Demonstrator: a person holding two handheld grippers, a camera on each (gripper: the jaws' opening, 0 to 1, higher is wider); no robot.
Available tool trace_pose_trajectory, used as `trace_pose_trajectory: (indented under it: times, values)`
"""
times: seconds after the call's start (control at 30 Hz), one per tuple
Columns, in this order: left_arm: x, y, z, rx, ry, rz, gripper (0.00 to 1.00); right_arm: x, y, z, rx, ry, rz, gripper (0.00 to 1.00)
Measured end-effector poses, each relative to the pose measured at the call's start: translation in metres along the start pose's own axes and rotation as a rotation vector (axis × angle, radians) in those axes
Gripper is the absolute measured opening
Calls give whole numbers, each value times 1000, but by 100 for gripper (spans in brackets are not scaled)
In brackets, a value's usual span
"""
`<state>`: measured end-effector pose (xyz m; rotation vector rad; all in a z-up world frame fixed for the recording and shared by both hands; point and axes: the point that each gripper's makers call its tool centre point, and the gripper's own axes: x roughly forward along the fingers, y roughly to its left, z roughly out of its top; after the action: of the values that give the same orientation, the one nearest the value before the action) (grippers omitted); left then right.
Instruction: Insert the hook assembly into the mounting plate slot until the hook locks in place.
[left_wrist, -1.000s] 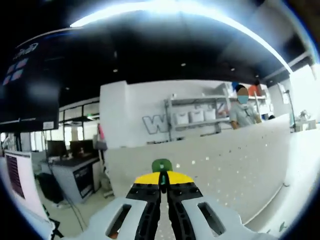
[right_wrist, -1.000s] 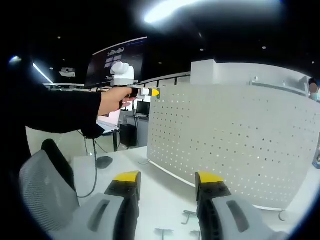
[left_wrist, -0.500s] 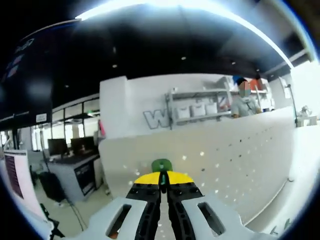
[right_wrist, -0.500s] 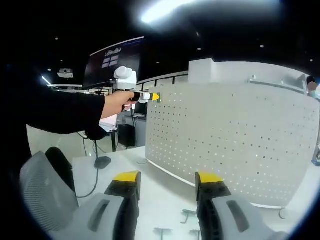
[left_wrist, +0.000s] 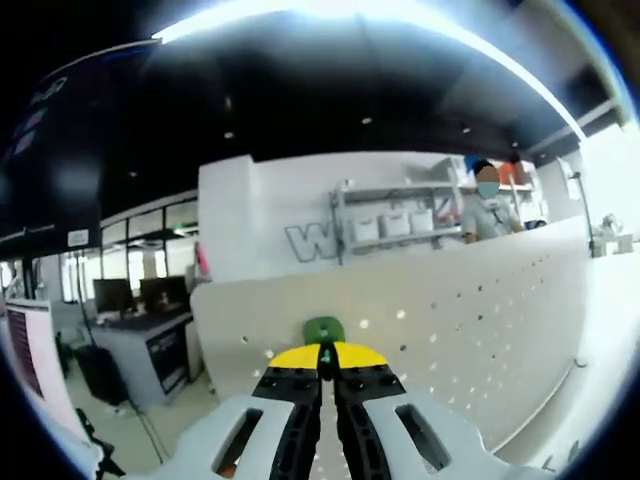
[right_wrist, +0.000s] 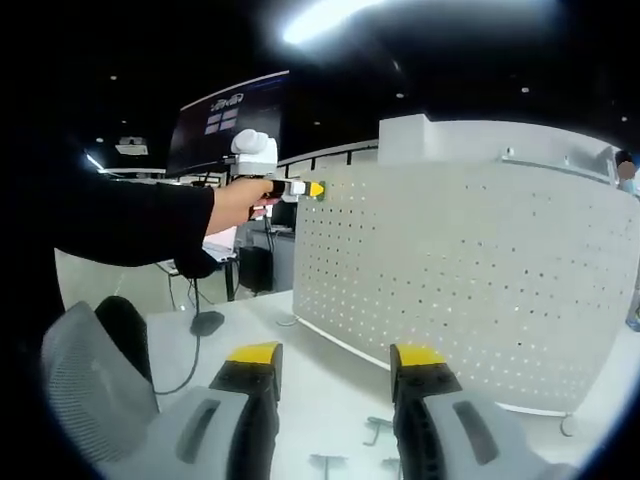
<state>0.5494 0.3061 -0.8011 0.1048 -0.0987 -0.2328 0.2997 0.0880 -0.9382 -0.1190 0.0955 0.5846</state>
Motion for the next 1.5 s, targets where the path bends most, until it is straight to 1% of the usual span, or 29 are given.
trace_pose_trajectory:
  times: [0.17, 0.37, 0.5, 0.6, 0.77, 0.93, 1.03, 1.17, 1.27, 1.5]
  values:
    - [4, -1, -5, 14, 11, 0, 3, 0, -1, 0, 1, -1, -2, 41]
    - [6, -2, -6, 76, 12, 6, 3, 0, -1, 0, 5, 1, -1, 41]
    - [4, -2, -6, 105, -3, 4, 3, 0, 0, -1, 4, 2, 1, 41]
    - [4, -2, -6, 109, -8, 3, 3, 0, 0, -1, 6, 3, 2, 41]
    - [2, -2, -5, 117, 1, -2, 4, 0, -1, -1, 8, 2, 2, 41]
    - [0, -2, -5, 96, 12, -7, 4, 0, 0, 0, 6, -1, 2, 41]
    - [-1, 0, -5, 87, 17, -2, 9, 0, 0, 0, 7, -1, 4, 41]
    - [-4, 0, -3, 90, 15, -6, 11, 0, 1, 0, 4, 1, 8, 40]
    - [-7, -1, -3, 87, 15, -4, 15, 0, 2, 0, 3, -1, 9, 40]
    - [-15, -8, 0, 85, 7, -20, 18, 0, 3, 0, 1, -1, 12, 40]
